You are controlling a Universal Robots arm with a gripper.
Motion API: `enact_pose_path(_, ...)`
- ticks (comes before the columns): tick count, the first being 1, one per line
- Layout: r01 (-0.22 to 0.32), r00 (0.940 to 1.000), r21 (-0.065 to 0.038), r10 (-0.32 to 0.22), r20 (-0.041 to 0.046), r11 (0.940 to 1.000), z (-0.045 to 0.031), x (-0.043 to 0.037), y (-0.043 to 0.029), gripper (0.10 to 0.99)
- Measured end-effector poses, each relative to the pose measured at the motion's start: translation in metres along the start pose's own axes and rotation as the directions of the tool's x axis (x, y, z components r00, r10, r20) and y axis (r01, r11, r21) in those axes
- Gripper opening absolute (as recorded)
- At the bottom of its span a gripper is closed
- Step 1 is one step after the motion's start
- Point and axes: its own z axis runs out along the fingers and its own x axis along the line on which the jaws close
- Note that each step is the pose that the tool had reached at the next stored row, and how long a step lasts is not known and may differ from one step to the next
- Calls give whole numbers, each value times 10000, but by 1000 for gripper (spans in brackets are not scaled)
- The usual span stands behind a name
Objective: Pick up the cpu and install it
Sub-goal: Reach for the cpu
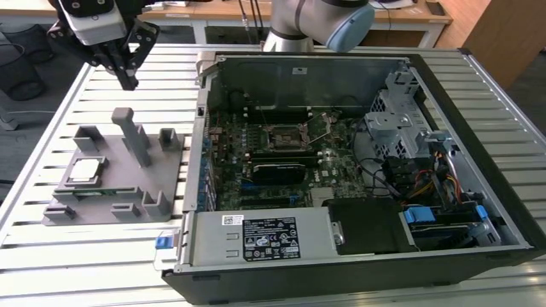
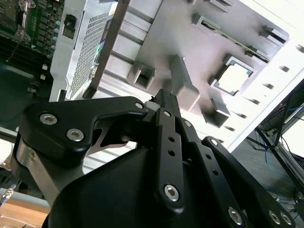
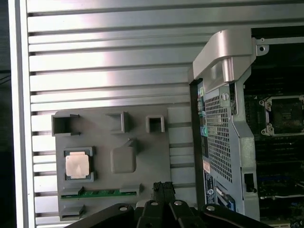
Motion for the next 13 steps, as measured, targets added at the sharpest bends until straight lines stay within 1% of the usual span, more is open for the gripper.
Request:
enact_pose_path(9, -1, 10000, 2, 1, -30, 10000, 25, 169, -14, 106)
enact_pose_path(13, -3, 10000, 3, 3, -40, 10000, 36, 268, -22, 106)
